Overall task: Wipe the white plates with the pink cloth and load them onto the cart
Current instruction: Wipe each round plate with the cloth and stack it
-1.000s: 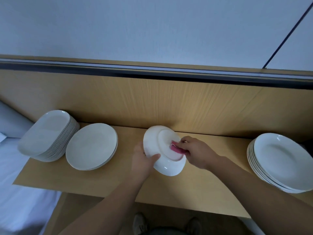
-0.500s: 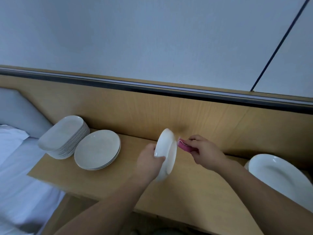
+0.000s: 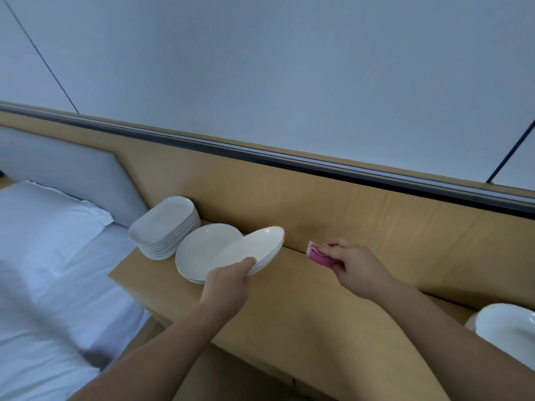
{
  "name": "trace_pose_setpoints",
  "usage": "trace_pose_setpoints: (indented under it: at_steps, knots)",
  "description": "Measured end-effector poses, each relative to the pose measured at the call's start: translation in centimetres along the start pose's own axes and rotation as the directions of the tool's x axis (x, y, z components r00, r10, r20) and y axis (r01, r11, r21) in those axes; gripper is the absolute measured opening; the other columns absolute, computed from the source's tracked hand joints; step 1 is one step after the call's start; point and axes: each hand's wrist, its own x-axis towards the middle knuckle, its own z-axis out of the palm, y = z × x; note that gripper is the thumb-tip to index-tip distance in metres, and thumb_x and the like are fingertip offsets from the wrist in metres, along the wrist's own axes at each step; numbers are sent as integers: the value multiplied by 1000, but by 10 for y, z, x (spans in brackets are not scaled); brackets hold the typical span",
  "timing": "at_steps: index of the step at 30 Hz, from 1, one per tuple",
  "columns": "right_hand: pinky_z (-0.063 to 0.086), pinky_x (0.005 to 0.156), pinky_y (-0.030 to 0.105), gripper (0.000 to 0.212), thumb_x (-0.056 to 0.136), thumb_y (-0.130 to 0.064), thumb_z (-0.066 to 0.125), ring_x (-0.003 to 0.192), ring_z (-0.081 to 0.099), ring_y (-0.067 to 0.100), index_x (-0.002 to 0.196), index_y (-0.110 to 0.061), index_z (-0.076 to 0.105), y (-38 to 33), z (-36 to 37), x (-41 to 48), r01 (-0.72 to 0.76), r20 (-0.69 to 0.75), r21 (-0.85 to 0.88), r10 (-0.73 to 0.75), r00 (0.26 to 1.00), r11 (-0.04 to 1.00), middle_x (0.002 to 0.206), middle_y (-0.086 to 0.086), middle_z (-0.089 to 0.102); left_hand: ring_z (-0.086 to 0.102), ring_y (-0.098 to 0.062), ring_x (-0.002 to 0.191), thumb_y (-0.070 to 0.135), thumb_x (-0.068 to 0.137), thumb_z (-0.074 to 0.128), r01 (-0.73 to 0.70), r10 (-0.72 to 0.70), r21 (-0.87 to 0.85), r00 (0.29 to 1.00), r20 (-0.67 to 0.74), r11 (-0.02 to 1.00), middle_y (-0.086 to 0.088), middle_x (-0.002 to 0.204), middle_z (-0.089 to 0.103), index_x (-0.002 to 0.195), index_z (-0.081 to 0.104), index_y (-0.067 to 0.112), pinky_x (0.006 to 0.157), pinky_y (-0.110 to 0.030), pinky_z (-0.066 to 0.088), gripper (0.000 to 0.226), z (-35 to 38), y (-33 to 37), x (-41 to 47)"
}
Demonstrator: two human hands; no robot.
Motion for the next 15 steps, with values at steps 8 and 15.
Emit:
trace_pose_setpoints:
  at_steps: [8, 15]
  knots:
    - [35, 83, 15, 50, 91, -2, 52, 105, 52, 13, 133, -30, 57, -26, 18, 25, -27, 38, 36, 26, 999, 999, 125, -10, 51, 61, -20, 105, 15, 97, 40, 25, -41, 160, 994, 99, 987, 5, 118, 65, 139, 45, 29, 77, -30, 43, 44, 6, -65, 9]
    - [31, 72, 6, 51, 92, -3, 51, 82, 45, 0, 134, -32, 56, -42, 33, 40, -79, 76, 0, 79, 994, 997, 127, -12, 48, 60, -20, 108, 7, 93, 38, 22, -62, 213, 980, 187, 977, 5, 122, 62, 141, 38, 31, 72, -29, 37, 53, 15, -95, 25]
